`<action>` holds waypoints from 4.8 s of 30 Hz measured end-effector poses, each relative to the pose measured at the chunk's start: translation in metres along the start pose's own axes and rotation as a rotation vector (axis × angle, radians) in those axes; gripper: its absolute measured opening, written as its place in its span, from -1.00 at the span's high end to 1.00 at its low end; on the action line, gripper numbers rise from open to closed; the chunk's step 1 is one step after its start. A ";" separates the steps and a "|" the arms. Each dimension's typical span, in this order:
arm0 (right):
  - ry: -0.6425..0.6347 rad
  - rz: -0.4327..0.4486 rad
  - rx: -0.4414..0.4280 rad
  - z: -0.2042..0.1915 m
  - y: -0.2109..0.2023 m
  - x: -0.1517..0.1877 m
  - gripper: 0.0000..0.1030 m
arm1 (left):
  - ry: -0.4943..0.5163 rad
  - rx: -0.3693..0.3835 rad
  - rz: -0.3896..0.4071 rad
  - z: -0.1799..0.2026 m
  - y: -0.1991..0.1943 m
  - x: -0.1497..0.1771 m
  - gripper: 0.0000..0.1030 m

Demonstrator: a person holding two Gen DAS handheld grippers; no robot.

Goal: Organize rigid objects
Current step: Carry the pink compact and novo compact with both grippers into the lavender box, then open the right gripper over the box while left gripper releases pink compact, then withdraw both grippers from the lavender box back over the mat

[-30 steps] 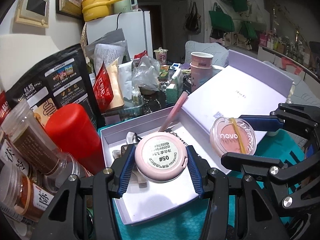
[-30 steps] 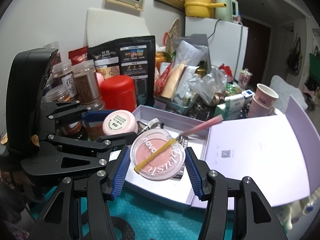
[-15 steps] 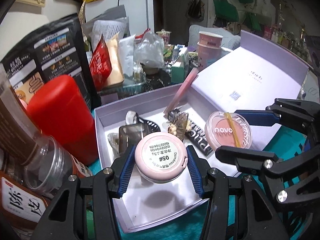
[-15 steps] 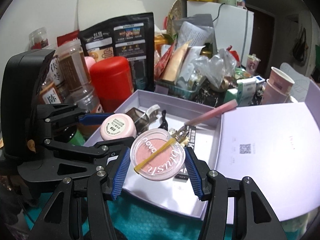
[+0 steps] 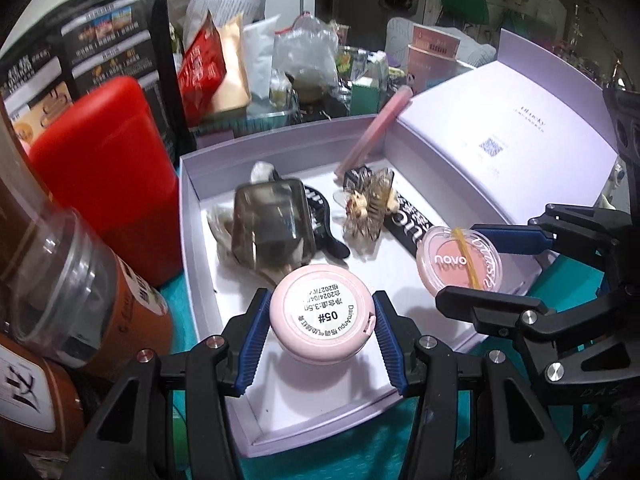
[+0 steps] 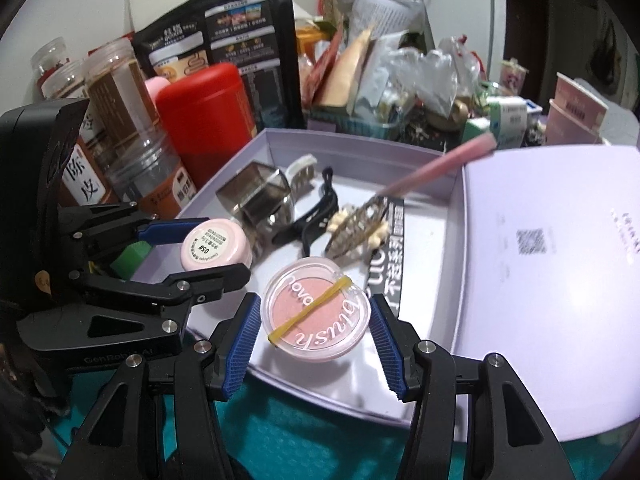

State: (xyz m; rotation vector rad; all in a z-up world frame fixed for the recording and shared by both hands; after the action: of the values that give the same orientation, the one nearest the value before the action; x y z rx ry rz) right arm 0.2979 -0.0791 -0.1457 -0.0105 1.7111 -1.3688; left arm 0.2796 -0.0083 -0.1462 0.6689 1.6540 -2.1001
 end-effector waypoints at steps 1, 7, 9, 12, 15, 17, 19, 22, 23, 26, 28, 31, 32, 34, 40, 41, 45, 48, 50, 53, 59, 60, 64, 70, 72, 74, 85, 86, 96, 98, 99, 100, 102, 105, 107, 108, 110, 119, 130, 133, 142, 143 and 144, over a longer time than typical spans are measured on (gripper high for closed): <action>0.000 -0.005 0.000 0.000 0.001 0.001 -0.06 | -0.003 0.002 -0.008 0.000 0.001 0.001 0.02; 0.007 -0.061 -0.024 0.000 0.012 0.003 -0.06 | -0.028 0.013 -0.054 -0.004 0.013 0.004 0.02; 0.015 -0.080 -0.037 0.002 0.016 0.004 -0.06 | -0.034 0.013 -0.059 -0.003 0.014 0.002 0.02; 0.017 -0.087 -0.053 0.004 0.020 0.002 -0.06 | -0.033 0.021 -0.070 -0.001 0.018 0.000 0.02; 0.013 -0.091 -0.054 0.005 0.024 0.000 -0.06 | -0.030 0.020 -0.082 0.000 0.022 -0.003 0.02; 0.009 -0.091 -0.057 0.006 0.027 -0.002 -0.06 | -0.036 0.026 -0.087 0.000 0.024 -0.006 0.02; 0.006 -0.093 -0.056 0.007 0.029 -0.005 -0.06 | -0.036 0.026 -0.089 -0.001 0.025 -0.009 0.02; 0.000 -0.097 -0.053 0.010 0.032 -0.008 -0.06 | -0.033 0.015 -0.087 -0.003 0.028 -0.014 0.02; -0.001 -0.095 -0.053 0.010 0.033 -0.009 -0.06 | -0.034 0.011 -0.083 -0.004 0.028 -0.016 0.02; -0.024 -0.088 -0.032 0.013 0.037 -0.012 -0.06 | -0.021 -0.005 -0.070 -0.006 0.031 -0.019 0.02; -0.037 -0.087 -0.021 0.013 0.039 -0.012 -0.06 | -0.004 -0.020 -0.052 -0.006 0.031 -0.020 0.02; -0.052 -0.090 -0.008 0.013 0.041 -0.012 -0.06 | 0.022 -0.045 -0.032 -0.007 0.031 -0.021 0.02; -0.058 -0.092 -0.004 0.012 0.041 -0.012 -0.06 | 0.031 -0.050 -0.028 -0.007 0.031 -0.022 0.02; -0.061 -0.092 0.002 0.012 0.041 -0.011 -0.06 | 0.041 -0.057 -0.023 -0.007 0.031 -0.022 0.02; -0.079 -0.103 0.057 0.013 0.040 -0.009 -0.11 | 0.071 -0.086 0.003 -0.005 0.032 -0.020 0.02; -0.078 -0.104 0.067 0.013 0.039 -0.008 -0.19 | 0.076 -0.091 0.005 -0.004 0.032 -0.020 0.02; -0.055 -0.091 0.092 0.017 0.030 -0.007 -0.45 | 0.079 -0.100 -0.006 -0.004 0.032 -0.020 0.02; -0.030 -0.089 0.104 0.021 0.022 -0.005 -0.45 | 0.078 -0.093 -0.019 -0.003 0.031 -0.018 0.02; -0.019 -0.091 0.120 0.024 0.015 -0.002 -0.45 | 0.081 -0.085 -0.032 -0.002 0.032 -0.017 0.02; -0.013 -0.090 0.146 0.026 0.005 0.001 -0.47 | 0.071 -0.082 -0.055 -0.002 0.032 -0.015 0.02; -0.018 -0.068 0.179 0.022 -0.016 0.001 -0.48 | 0.042 -0.086 -0.047 0.000 0.024 -0.014 -0.15; -0.022 -0.064 0.186 0.021 -0.020 0.001 -0.48 | 0.038 -0.088 -0.039 0.000 0.021 -0.015 -0.35; -0.039 -0.049 0.208 0.020 -0.033 -0.002 -0.51 | 0.032 -0.100 0.008 0.000 0.008 -0.023 -0.40; -0.041 -0.014 0.239 0.022 -0.053 -0.010 -0.55 | 0.029 -0.098 0.054 0.003 -0.010 -0.034 -0.40; -0.043 0.001 0.246 0.021 -0.059 -0.015 -0.55 | 0.027 -0.095 0.071 0.005 -0.019 -0.038 -0.40; -0.049 0.018 0.254 0.019 -0.065 -0.020 -0.55 | 0.027 -0.092 0.086 0.006 -0.026 -0.041 -0.40; -0.061 0.129 0.296 0.005 -0.110 -0.043 -0.56 | 0.002 -0.113 0.213 0.007 -0.091 -0.056 -0.40; -0.059 0.141 0.300 0.003 -0.116 -0.045 -0.57 | 0.000 -0.111 0.218 0.008 -0.095 -0.056 -0.40; -0.040 0.228 0.320 -0.012 -0.158 -0.045 -0.64 | -0.006 -0.121 0.306 0.022 -0.147 -0.050 -0.78; -0.030 0.235 0.322 -0.013 -0.164 -0.042 -0.66 | -0.019 -0.112 0.335 0.025 -0.158 -0.048 -0.91; -0.023 0.236 0.323 -0.013 -0.166 -0.040 -0.66 | -0.024 -0.115 0.347 0.026 -0.163 -0.046 -0.91; -0.016 0.238 0.324 -0.014 -0.169 -0.037 -0.66 | -0.026 -0.119 0.356 0.027 -0.168 -0.044 -0.91; 0.002 0.236 0.327 -0.014 -0.173 -0.032 -0.66 | -0.029 -0.124 0.367 0.029 -0.174 -0.039 -0.91; 0.021 0.236 0.334 -0.018 -0.178 -0.023 -0.67 | -0.033 -0.122 0.364 0.031 -0.179 -0.030 -0.91; 0.032 0.234 0.333 -0.020 -0.179 -0.017 -0.75 | -0.035 -0.121 0.353 0.033 -0.180 -0.023 -0.91; 0.040 0.233 0.333 -0.022 -0.180 -0.013 -0.77 | -0.037 -0.121 0.351 0.033 -0.180 -0.020 -0.91; 0.050 0.236 0.333 -0.025 -0.183 -0.006 -0.77 | -0.046 -0.117 0.344 0.035 -0.181 -0.012 -0.91; 0.130 0.203 0.295 -0.039 -0.179 0.027 -0.78 | -0.077 -0.104 0.317 0.036 -0.177 0.021 -0.91; 0.150 0.167 0.287 -0.051 -0.171 0.051 -0.78 | -0.121 -0.103 0.264 0.031 -0.166 0.056 -0.91; 0.143 0.159 0.291 -0.054 -0.169 0.054 -0.78 | -0.124 -0.105 0.245 0.030 -0.162 0.063 -0.91; 0.147 0.135 0.283 -0.058 -0.163 0.061 -0.78 | -0.146 -0.097 0.225 0.023 -0.157 0.070 -0.91; 0.148 0.132 0.284 -0.058 -0.163 0.062 -0.78 | -0.145 -0.097 0.223 0.023 -0.157 0.070 -0.91; 0.148 0.131 0.284 -0.058 -0.162 0.062 -0.78 | -0.146 -0.098 0.220 0.022 -0.156 0.071 -0.91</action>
State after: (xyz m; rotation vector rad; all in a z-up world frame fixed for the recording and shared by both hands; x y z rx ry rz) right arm 0.1433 -0.1282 -0.0608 0.3645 1.5910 -1.5314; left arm 0.1304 0.0058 -0.0595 0.6203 1.5188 -1.8554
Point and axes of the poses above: each gripper's, at about its wrist camera, not at the fingertips, and y roughly the way its jaws point, z to its right, x to its underside, the point moved 9 cm from there along y, roughly the way its jaws point, and after that the axes turned 12 degrees about -y, right-handed, at the moved point
